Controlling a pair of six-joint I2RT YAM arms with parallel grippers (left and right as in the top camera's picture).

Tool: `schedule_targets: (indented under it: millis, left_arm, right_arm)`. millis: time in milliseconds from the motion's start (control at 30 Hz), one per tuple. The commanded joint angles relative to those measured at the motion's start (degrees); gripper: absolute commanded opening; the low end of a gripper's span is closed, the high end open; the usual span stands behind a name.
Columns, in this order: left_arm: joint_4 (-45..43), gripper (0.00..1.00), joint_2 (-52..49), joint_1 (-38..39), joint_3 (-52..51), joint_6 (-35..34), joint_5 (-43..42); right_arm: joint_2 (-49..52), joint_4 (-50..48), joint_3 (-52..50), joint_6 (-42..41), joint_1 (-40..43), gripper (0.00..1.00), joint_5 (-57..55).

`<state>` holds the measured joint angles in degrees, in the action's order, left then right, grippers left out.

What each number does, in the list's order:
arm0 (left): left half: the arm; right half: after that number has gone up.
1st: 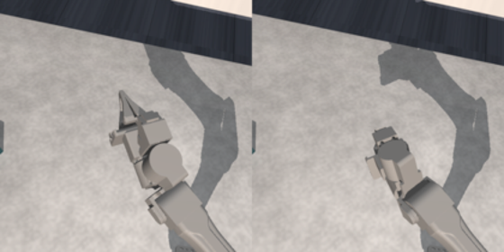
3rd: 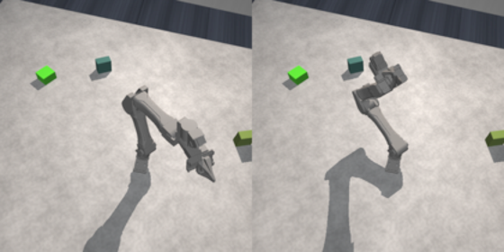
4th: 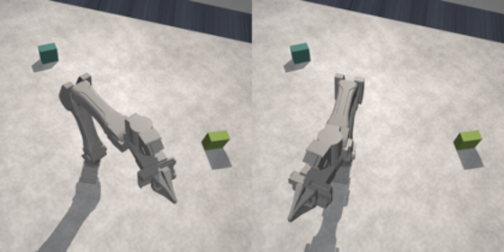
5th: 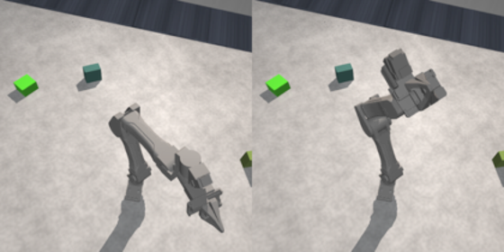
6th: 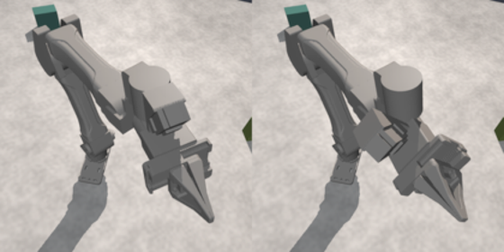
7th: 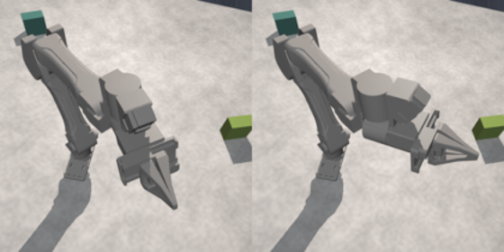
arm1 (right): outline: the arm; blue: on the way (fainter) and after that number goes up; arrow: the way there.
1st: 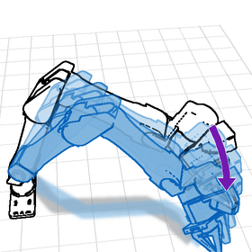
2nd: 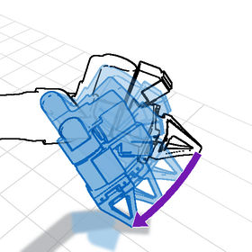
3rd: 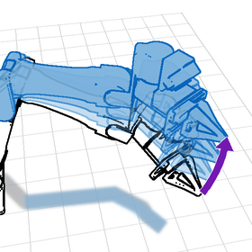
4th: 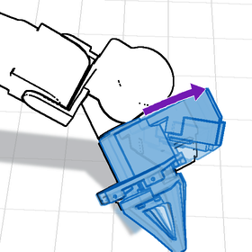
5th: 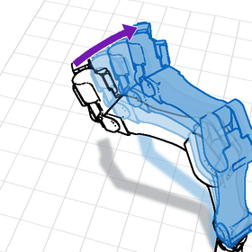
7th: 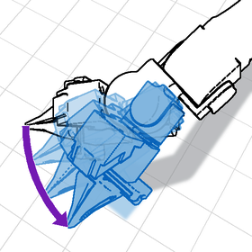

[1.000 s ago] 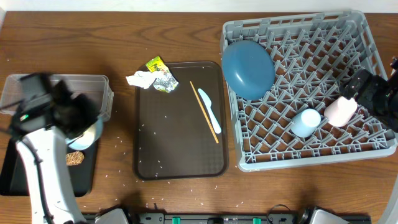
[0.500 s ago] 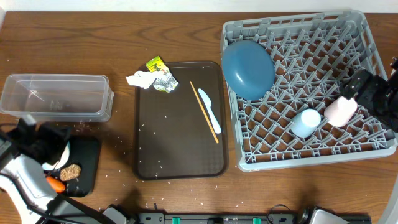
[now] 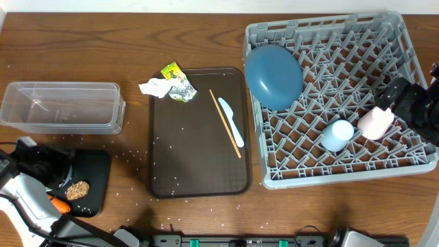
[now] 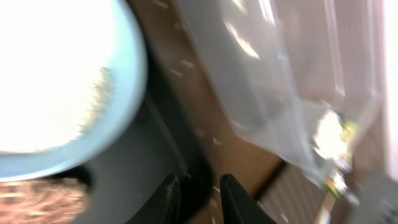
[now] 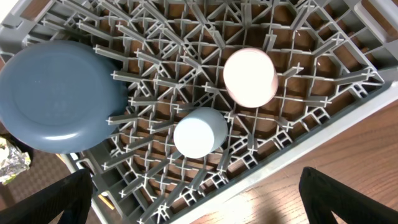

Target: Sort waste into correct bins and load items into the dishwasher rack

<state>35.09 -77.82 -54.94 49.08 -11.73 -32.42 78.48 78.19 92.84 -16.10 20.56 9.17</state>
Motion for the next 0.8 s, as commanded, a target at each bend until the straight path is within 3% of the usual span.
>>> schedule_targets:
  millis: [0,300,433,667,767]
  left_arm:
    - [-2.01,0.24,0.00,0.02,-0.15,-3.85,9.73]
    - [0.00,0.28,0.00,3.98,-0.15,-5.46,22.99]
    - [0.33,0.28,0.00,6.58,0.66,-0.09,22.67]
    - [11.30,0.27,0.02,9.94,9.05,5.33,27.58]
    - [12.68,0.28,0.02,10.43,11.32,10.99,27.58]
  right_arm:
    - [-0.20,-0.13,0.15,0.42,0.37,0.99,0.09]
    - [-0.20,-0.04,0.15,0.24,0.37,0.99,0.63]
    - [-0.20,-0.02,0.15,0.26,0.37,0.99,0.72]
    - [-0.20,-0.26,0.15,0.24,0.37,0.99,0.76]
    - [-0.20,-1.05,0.15,0.26,0.37,0.99,1.27]
